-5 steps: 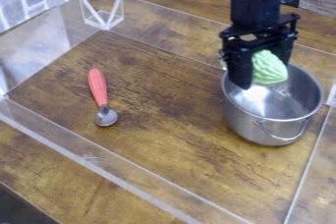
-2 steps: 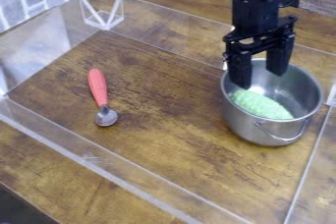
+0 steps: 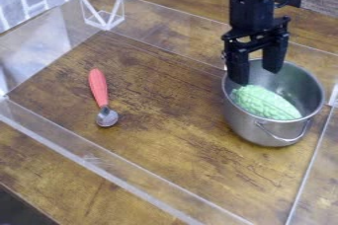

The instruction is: Put the green object in the silver pot

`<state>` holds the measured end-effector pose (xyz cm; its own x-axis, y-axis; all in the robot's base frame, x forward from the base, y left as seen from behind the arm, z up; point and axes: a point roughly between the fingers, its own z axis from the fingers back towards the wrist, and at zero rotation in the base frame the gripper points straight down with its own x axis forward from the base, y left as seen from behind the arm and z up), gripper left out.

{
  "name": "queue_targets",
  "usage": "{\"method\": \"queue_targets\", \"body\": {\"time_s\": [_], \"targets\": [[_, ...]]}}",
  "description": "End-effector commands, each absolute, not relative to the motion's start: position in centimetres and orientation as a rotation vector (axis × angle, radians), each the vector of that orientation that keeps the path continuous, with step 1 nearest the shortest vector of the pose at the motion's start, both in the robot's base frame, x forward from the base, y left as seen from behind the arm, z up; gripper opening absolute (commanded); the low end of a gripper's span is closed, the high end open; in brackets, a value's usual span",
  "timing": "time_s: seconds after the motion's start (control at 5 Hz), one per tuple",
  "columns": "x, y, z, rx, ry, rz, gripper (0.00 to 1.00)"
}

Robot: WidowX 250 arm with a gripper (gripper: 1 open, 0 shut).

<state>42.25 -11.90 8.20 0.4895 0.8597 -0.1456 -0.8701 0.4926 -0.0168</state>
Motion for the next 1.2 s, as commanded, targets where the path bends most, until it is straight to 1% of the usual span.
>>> {"method": "queue_targets", "body": {"time_s": [0.0,0.4,0.6,0.8,1.0], "targets": [[42.8,-13.5,10.7,-0.149,0.072,1.014,1.0],[42.1,-16.2,9.9,-0.146,0.09,0.95,1.0],[42.7,-16.0,10.2,-0.161,0.098,0.977,1.0],[43.0,-15.3,10.4,-0.166,0.102,1.003,0.0],[42.6,-14.5,10.7,-0.18,0.119,1.003,0.0]]}}
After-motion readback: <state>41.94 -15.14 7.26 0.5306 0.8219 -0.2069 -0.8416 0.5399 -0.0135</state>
